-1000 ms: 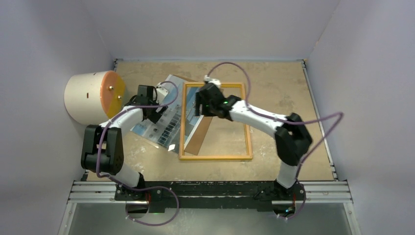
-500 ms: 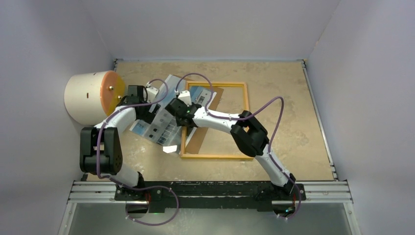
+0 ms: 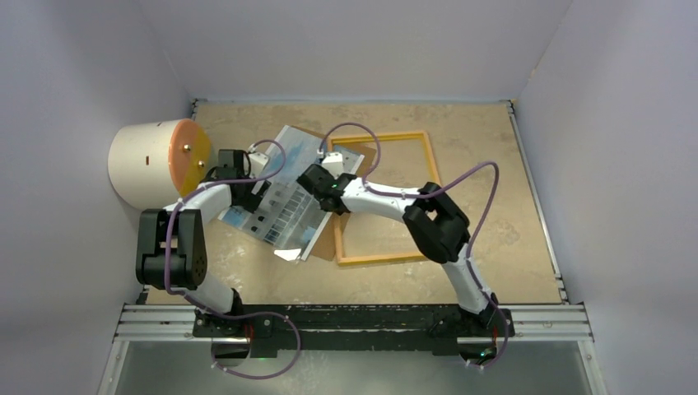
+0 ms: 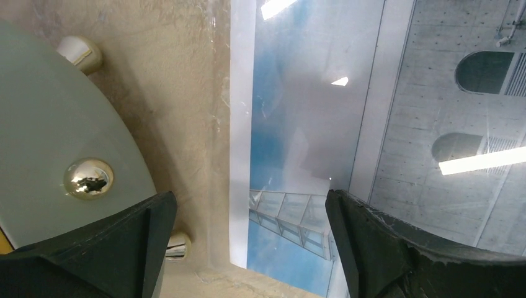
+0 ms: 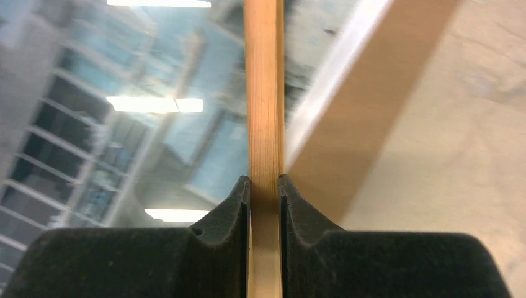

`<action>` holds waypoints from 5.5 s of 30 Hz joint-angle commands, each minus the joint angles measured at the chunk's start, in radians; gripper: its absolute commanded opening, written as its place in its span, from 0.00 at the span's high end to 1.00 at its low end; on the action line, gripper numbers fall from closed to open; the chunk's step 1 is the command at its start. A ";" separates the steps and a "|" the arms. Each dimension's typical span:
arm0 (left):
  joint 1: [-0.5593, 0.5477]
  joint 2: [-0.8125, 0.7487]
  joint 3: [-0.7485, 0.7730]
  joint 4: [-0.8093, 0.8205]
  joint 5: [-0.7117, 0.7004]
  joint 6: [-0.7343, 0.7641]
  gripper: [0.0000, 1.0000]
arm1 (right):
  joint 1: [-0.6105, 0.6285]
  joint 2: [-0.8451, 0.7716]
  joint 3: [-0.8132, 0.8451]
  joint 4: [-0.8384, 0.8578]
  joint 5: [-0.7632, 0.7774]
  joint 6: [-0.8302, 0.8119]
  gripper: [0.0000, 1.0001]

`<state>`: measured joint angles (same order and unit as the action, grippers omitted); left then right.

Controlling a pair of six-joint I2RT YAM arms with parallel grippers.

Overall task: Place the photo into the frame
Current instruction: Move the photo frame item to the center of the board, then pick up the photo frame item at the center of the board.

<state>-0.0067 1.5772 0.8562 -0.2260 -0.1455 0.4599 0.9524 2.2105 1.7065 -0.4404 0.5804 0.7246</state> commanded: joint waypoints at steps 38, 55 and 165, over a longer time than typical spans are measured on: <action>0.007 0.036 0.322 -0.138 0.033 -0.021 0.00 | -0.224 -0.378 -0.378 0.096 -0.156 -0.099 0.51; 0.007 0.450 0.619 0.103 -0.350 -0.087 0.02 | -0.177 -0.285 -0.353 0.181 -0.311 0.161 0.13; -0.042 0.143 0.415 -0.351 0.109 0.210 0.03 | -0.337 -0.387 -0.455 0.791 -0.785 0.278 1.00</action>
<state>-0.0582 1.7996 1.1584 -0.3508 -0.0772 0.6514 0.6720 1.9522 1.1206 0.5274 -0.1539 1.1110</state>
